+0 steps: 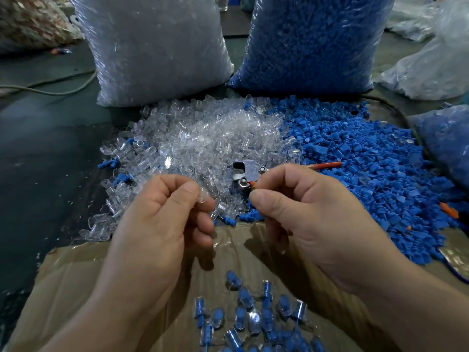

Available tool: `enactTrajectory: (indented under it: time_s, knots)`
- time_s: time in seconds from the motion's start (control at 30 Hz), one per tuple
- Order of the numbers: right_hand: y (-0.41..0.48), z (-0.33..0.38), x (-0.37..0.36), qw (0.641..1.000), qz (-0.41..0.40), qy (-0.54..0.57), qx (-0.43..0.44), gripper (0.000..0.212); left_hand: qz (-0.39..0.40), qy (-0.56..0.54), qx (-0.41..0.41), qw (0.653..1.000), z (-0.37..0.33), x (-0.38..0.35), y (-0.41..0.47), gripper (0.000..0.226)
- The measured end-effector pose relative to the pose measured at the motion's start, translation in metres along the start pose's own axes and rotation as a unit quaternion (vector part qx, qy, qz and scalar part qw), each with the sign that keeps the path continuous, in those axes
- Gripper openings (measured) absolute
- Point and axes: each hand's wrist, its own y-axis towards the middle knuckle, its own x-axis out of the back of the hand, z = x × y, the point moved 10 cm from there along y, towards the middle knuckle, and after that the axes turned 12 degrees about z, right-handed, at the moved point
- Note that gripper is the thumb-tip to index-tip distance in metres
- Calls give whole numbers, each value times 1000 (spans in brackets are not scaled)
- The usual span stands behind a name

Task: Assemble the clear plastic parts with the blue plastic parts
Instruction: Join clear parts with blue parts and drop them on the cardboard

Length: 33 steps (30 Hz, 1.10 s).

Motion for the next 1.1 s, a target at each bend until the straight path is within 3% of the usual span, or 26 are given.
enactTrajectory:
  time_s: [0.13, 0.23, 0.33, 0.53, 0.63, 0.73, 0.97, 1.1]
  knots:
    - [0, -7, -8, 992, 45, 118, -8, 10, 39, 8, 29, 999, 4, -15, -2, 27]
    - [0, -1, -14, 992, 61, 110, 12, 7, 39, 35, 25, 998, 3, -20, -4, 34]
    - [-1, 2, -14, 995, 55, 82, 24, 18, 40, 54, 19, 998, 2, -23, -6, 39]
    - [-4, 4, -13, 996, 45, 64, 39, 23, 55, 27, 26, 998, 5, -28, -6, 43]
    - [-9, 20, -8, 990, 1, -111, 89, 17, 59, 34, 30, 997, 6, -30, -5, 41]
    - [-14, 36, -9, 952, -40, -271, 139, 11, 54, 46, 23, 997, 5, -29, -5, 38]
    - [-20, 46, -17, 905, -57, -381, 178, 14, 87, 44, 9, 995, 2, -37, -7, 19]
    - [-20, 52, -25, 890, -34, -404, 211, 20, 98, 30, 8, 995, 1, -41, -7, 25]
